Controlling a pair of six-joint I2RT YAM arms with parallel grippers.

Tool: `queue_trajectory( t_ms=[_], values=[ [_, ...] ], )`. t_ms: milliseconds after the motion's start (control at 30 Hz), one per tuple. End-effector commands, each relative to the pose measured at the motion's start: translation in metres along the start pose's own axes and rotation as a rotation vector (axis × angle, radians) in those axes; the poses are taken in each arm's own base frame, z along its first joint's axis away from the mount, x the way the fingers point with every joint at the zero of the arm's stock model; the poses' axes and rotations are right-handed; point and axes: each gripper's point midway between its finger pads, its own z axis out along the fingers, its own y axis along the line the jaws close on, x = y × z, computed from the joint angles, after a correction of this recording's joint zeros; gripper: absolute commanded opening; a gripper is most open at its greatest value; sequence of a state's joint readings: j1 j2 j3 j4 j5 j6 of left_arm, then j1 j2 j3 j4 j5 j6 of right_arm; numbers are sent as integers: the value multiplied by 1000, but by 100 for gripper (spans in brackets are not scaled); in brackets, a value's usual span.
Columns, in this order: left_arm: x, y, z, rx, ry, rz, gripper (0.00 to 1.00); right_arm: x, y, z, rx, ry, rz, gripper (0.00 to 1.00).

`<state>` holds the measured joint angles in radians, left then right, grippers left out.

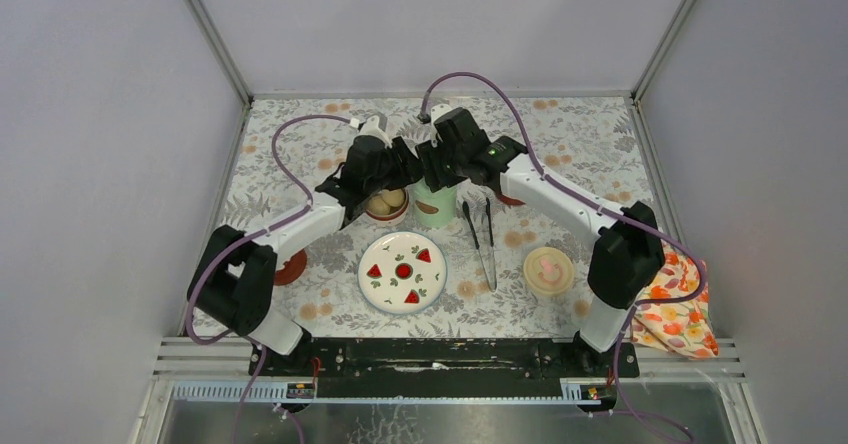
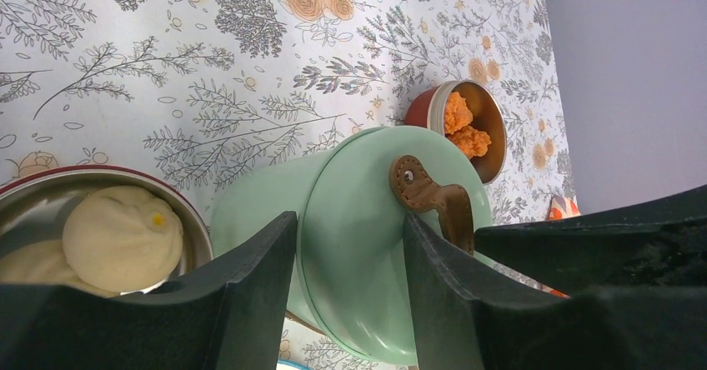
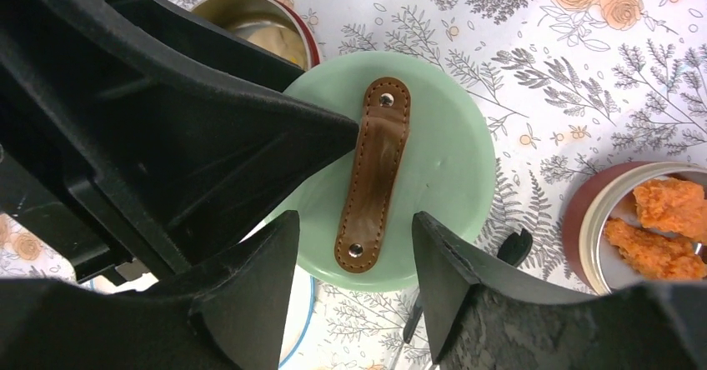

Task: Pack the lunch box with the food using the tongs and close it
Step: Close the box lid on the packing box.

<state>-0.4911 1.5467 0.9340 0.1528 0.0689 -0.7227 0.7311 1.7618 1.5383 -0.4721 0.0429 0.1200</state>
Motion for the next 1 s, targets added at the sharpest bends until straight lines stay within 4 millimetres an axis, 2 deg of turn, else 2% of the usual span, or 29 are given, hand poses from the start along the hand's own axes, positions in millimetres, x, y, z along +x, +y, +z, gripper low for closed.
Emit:
queue_trajectory(
  t_ms=[0,100,300,367,433,500,567,700,800,900,967],
  values=[
    [129,86,-28,-291,474,65,54,100,-17,0,77,377,-17,58],
    [131,88,-27,-296,480,65,55,124,-23,-1,99,435,-24,56],
    [150,101,-29,-307,523,46,55,186,-46,-2,214,614,-64,53],
    [155,102,-28,-303,532,35,55,196,-53,-2,254,646,-86,52],
    [156,101,-27,-295,535,29,54,193,-53,0,260,637,-87,52],
    [150,95,-25,-280,519,28,55,176,-48,1,240,585,-75,52],
    [140,87,-24,-267,496,31,56,147,-37,-1,189,496,-55,52],
    [108,65,-19,-228,436,38,62,85,-18,-11,113,314,-21,55],
    [81,48,-15,-196,386,37,69,45,-10,-24,85,188,-4,59],
    [52,32,-13,-165,329,39,74,17,-6,-39,59,81,15,63],
    [27,19,-14,-141,278,39,77,5,-3,-50,36,28,26,65]
  ],
)
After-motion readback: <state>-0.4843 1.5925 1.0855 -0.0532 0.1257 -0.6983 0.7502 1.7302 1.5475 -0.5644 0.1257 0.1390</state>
